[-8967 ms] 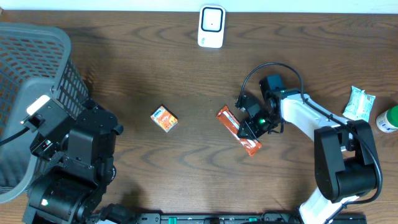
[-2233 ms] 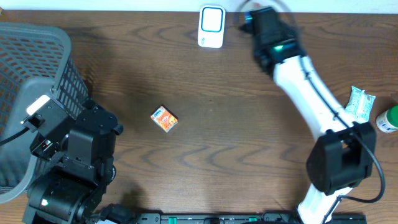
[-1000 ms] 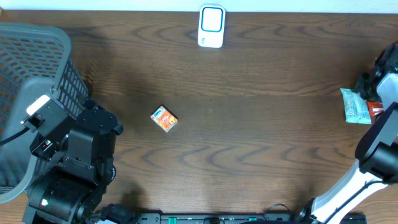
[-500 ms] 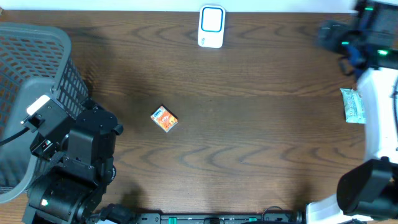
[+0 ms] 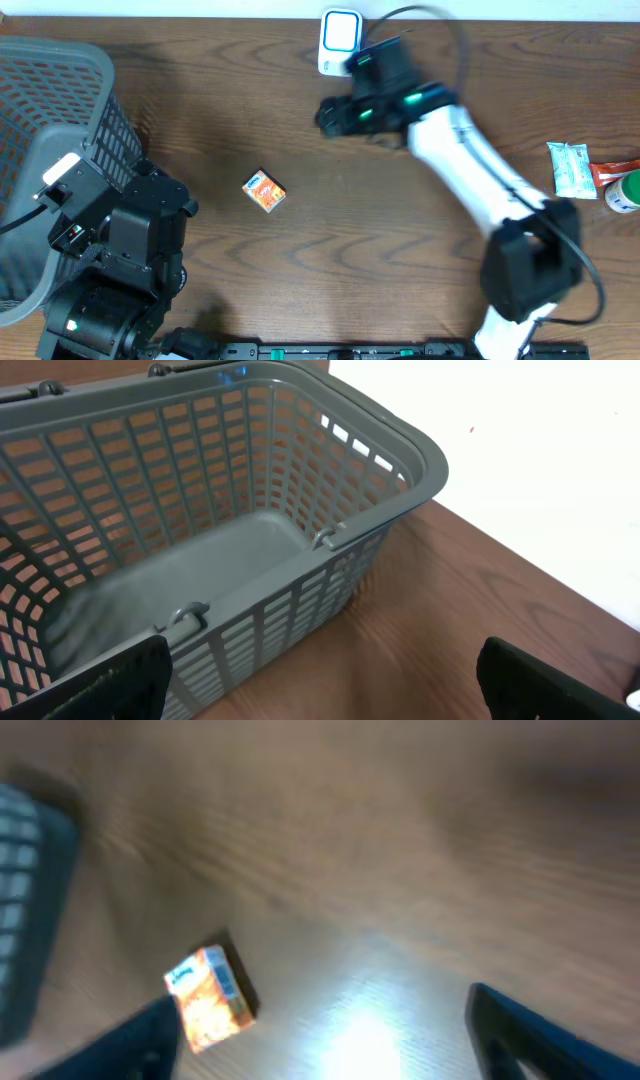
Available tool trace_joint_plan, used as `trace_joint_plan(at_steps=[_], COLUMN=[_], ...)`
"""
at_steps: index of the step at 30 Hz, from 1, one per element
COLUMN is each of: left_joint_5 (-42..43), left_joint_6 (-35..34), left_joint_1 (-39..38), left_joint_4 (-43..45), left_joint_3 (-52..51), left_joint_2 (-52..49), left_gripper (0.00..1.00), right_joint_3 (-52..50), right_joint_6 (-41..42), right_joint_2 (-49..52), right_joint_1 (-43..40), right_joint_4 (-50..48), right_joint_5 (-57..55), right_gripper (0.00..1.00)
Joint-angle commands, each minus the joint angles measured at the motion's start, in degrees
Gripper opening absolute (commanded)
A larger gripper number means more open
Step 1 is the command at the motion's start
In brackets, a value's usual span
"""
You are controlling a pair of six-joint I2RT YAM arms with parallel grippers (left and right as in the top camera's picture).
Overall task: Scan the item barcode
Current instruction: 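Move the right gripper to the small orange box and grasp it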
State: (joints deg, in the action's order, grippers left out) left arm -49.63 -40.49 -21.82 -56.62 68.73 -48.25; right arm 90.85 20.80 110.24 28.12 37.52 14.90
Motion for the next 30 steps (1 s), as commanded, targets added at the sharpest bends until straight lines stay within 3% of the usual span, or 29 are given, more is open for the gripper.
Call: trace_joint_plan(at_steps=[1,6,10,12,14,16,22,30], left_joint_5=[-0.50,-0.50,-0.50,-0.50,-0.50,-0.50,-0.50,-0.50], left_joint_6=[-0.28,-0.28,-0.28,-0.28,-0.28,-0.28,-0.28,-0.28], left_joint_1=[0.28,0.28,0.28,0.28,0.28,0.28,0.28,0.28], left_joint_4=[-0.15,-0.15,-0.15,-0.15,-0.15,-0.15,-0.15,-0.15], left_joint_3=[0.87,0.87,0.87,0.87,0.87,0.87,0.87,0.87], left_joint_2=[0.02,0.02,0.02,0.02,0.02,0.02,0.02,0.02], left_gripper=[0.98,0.98,0.98,0.98,0.98,0.98,0.98,0.98], right_joint_3=[-0.48,-0.48,-0.48,-0.48,-0.48,-0.48,-0.48,-0.48], right_joint_6=[3.52,3.52,-2.21,-2.82,-2.84,-2.86,-7.67,-7.63], right_joint_2=[2.51,4.70,6.36,7.82,8.92,9.40,9.70,14.01], right_joint_1=[5.70,8.72,10.86,12.39,13.70,14.97,18.36,21.42], right_joint_4=[-0.98,-3.52,-6.05,-6.95,-7.37,-7.91,-11.08,-14.34], right_joint_5=[-17.46,-13.77,-2.19,-0.76,-0.76,-0.57,4.35,9.44], right_gripper=[0.61,0.45,0.54,0.38,0.11,0.01,0.03,0.01])
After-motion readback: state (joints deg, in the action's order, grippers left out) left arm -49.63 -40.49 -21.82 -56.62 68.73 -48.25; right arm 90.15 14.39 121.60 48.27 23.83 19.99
